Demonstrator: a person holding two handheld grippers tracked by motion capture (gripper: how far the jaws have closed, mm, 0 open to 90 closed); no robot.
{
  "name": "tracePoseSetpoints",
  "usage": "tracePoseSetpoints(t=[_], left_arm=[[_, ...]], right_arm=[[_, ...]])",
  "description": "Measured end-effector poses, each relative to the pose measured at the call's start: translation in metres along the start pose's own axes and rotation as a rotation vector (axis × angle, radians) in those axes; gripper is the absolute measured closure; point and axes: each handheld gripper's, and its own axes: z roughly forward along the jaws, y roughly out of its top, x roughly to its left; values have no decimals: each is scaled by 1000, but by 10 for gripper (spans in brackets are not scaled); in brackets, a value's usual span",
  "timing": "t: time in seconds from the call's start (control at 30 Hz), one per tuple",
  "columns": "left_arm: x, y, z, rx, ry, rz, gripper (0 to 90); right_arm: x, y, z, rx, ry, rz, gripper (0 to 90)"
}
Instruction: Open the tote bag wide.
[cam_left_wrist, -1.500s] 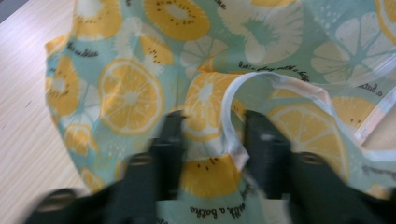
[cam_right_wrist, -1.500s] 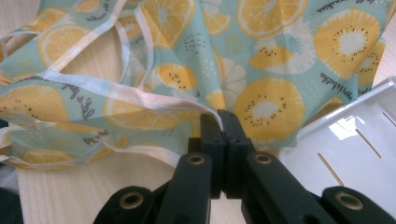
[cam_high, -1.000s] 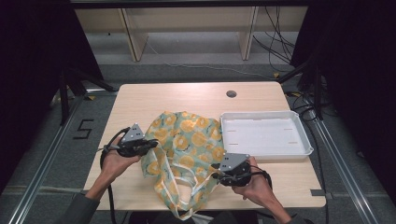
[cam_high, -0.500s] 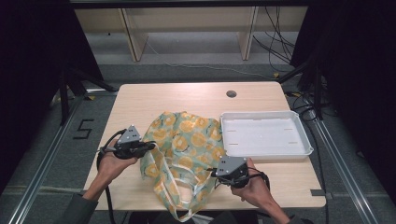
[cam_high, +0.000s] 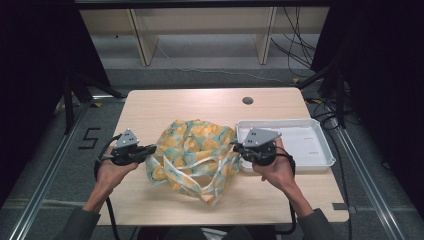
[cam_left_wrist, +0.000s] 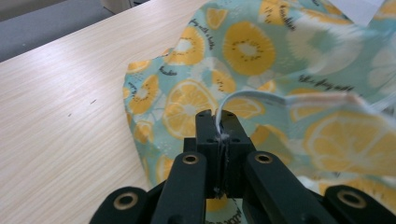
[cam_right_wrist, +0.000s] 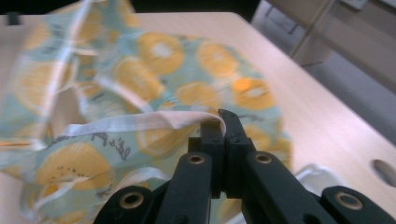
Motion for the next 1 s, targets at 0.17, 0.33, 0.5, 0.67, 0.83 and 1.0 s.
tracePoseSetpoints(t=[0.17, 0.33, 0.5, 0.67, 0.83, 1.0], left_arm=[[7, -11, 5, 24, 37, -13, 879], [14, -22, 12, 95, 71, 18, 870], [4, -24, 13, 111, 79, 43, 672], [-22, -10, -2, 119, 68, 224, 369], [-52, 3, -7, 45, -40, 271, 247], [-59, 21, 29, 97, -38, 233, 283]], right_arm=[[-31, 12, 9, -34, -95, 44, 900], [-54, 15, 23, -48, -141, 84, 900], [-65, 8, 43, -20, -147, 165, 900], [-65, 5, 49, -1, -135, 153, 900], [-64, 4, 44, 0, -140, 161, 900], [-63, 5, 46, -7, -125, 140, 900]])
